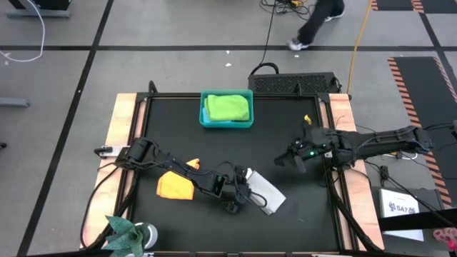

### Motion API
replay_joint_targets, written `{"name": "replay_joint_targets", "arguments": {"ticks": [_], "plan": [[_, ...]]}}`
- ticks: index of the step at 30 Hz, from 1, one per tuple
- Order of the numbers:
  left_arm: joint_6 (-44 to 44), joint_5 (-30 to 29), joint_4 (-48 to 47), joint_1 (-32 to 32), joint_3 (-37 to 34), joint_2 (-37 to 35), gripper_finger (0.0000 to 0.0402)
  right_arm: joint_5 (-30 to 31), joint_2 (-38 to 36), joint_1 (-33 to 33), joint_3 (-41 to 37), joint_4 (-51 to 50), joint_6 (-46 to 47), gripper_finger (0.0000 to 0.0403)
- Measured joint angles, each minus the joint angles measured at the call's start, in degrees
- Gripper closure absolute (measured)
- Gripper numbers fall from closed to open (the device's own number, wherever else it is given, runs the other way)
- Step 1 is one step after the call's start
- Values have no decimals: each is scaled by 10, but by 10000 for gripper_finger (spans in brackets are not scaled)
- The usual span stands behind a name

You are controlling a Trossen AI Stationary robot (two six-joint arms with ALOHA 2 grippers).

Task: Fold microfiber towels
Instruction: Fold the gray towel

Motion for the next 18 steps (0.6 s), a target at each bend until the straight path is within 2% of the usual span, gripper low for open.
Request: {"name": "replay_joint_targets", "arguments": {"ticks": [3, 7, 14, 18], "plan": [[-12, 0, 0, 0, 0, 0, 241, -13, 28, 24, 0, -54, -4, 335], [-13, 0, 0, 0, 0, 0, 240, -45, 88, 71, 0, -48, -3, 393], [-13, -2, 0, 0, 0, 0, 240, -44, 209, 160, 0, -10, 39, 402], [-13, -2, 0, 2, 0, 0, 240, -43, 274, 185, 0, 34, 51, 403]]}}
